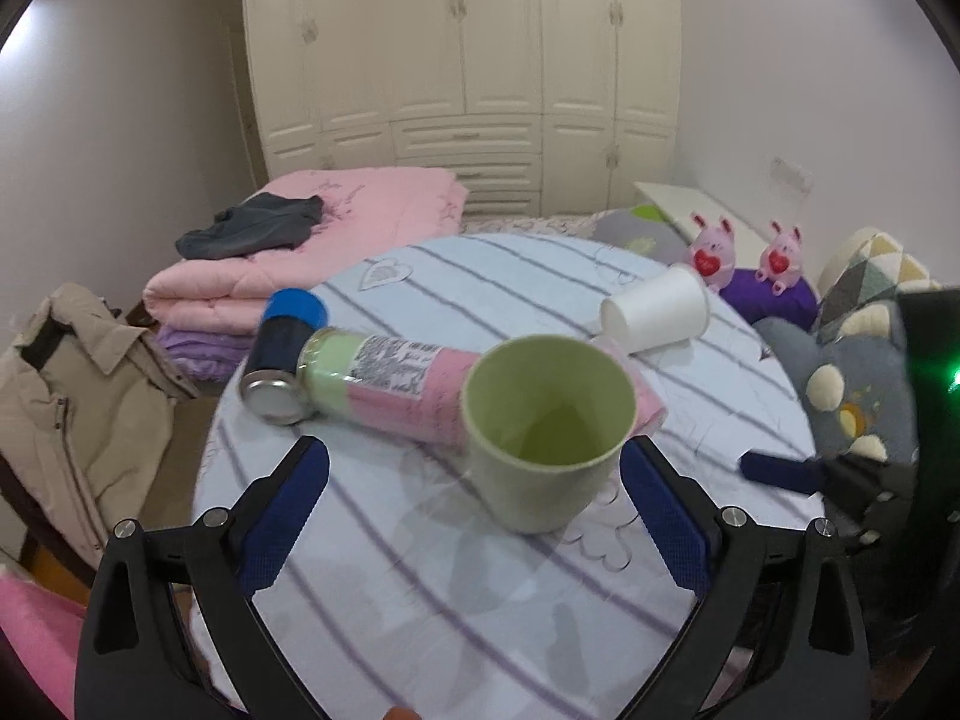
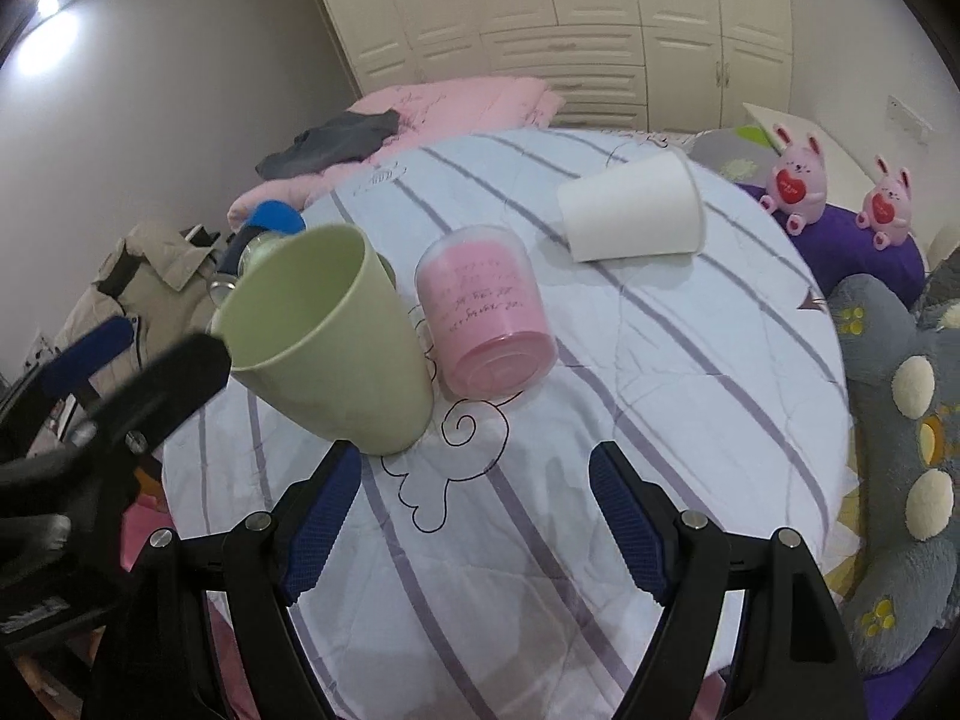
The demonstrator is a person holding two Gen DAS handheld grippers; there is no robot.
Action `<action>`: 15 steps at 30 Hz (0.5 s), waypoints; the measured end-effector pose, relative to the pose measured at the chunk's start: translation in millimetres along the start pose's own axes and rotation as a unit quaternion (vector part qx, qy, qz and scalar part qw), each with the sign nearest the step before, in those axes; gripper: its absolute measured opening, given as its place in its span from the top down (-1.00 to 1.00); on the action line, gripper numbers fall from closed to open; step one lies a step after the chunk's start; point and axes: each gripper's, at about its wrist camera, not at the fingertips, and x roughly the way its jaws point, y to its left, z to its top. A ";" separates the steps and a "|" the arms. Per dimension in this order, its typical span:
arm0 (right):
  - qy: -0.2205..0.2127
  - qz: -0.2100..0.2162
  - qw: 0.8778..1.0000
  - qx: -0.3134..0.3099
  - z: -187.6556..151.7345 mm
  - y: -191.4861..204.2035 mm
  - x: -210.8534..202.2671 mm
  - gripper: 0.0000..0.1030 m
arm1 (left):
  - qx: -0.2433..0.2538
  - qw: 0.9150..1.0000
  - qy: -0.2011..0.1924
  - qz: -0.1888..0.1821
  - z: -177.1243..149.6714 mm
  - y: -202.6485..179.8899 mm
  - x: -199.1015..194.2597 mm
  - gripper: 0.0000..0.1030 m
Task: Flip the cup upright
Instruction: 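Lower the upright green cup onto the table with the right tool, then open the right tool and withdraw it from the green cup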
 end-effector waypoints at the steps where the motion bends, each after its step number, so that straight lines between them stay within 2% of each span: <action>1: -0.004 -0.002 1.000 0.000 -0.4 0.4 -3.9 -0.55 | -0.001 1.000 0.001 0.005 -1.4 1.0 -2.5 -0.93; 8: -0.035 -0.020 0.999 -0.020 -2.4 12.2 -26.9 -0.55 | -0.013 1.000 -0.003 0.011 -1.7 10.3 -24.0 -0.97; 15: -0.060 -0.069 0.995 -0.029 -6.0 19.2 -41.7 -0.55 | -0.007 1.000 0.003 0.018 -3.5 13.0 -31.7 -0.99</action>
